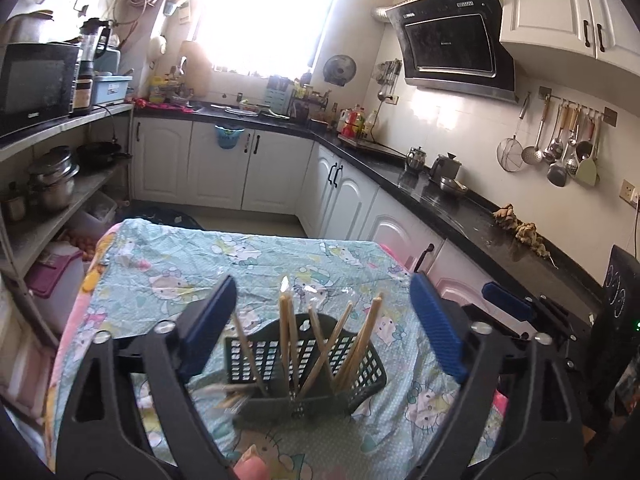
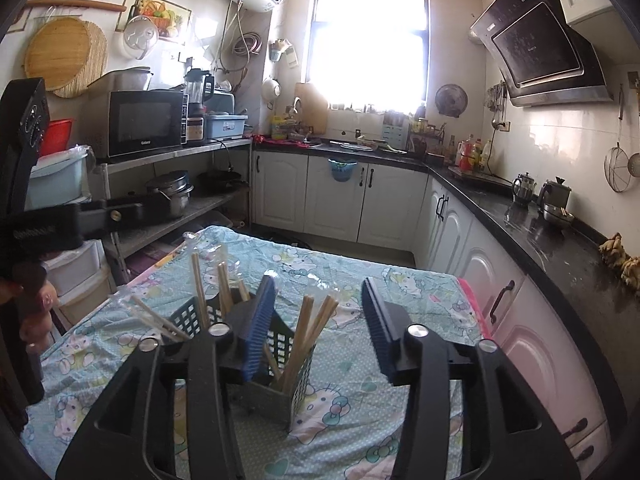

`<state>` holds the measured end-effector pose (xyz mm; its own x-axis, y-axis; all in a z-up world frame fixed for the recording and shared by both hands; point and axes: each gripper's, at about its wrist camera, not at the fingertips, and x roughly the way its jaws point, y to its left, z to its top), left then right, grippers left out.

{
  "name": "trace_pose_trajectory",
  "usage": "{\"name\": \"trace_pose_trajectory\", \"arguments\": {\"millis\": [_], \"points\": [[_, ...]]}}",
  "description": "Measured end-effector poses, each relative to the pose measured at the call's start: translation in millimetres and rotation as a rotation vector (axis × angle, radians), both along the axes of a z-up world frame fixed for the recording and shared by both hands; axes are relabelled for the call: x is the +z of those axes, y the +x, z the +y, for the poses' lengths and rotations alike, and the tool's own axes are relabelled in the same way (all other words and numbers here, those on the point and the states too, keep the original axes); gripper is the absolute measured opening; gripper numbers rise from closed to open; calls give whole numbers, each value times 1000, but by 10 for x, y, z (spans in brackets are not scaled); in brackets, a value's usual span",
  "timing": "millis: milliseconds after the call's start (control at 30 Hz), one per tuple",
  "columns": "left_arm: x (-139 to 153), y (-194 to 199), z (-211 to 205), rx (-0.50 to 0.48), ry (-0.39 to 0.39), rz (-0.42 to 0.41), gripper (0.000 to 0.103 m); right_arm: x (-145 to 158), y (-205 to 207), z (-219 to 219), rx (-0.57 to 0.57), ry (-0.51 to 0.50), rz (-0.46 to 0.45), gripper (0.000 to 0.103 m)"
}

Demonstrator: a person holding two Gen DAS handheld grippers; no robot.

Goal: Organize utensils

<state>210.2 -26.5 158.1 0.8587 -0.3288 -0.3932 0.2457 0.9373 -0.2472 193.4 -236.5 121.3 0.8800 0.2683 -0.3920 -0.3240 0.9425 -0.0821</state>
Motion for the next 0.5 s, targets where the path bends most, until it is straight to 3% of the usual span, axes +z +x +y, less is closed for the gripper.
{"name": "trace_pose_trajectory", "arguments": {"millis": [67, 300, 500], "points": [[7, -101, 38, 8, 6, 0, 92, 1, -88, -30, 0, 17, -2, 56], [-57, -398, 193, 52, -1, 27, 93, 19, -380, -99, 8, 68, -20, 77], [-188, -616, 290, 86, 9, 52, 93, -19, -630, -113, 8, 89, -29, 89]]}}
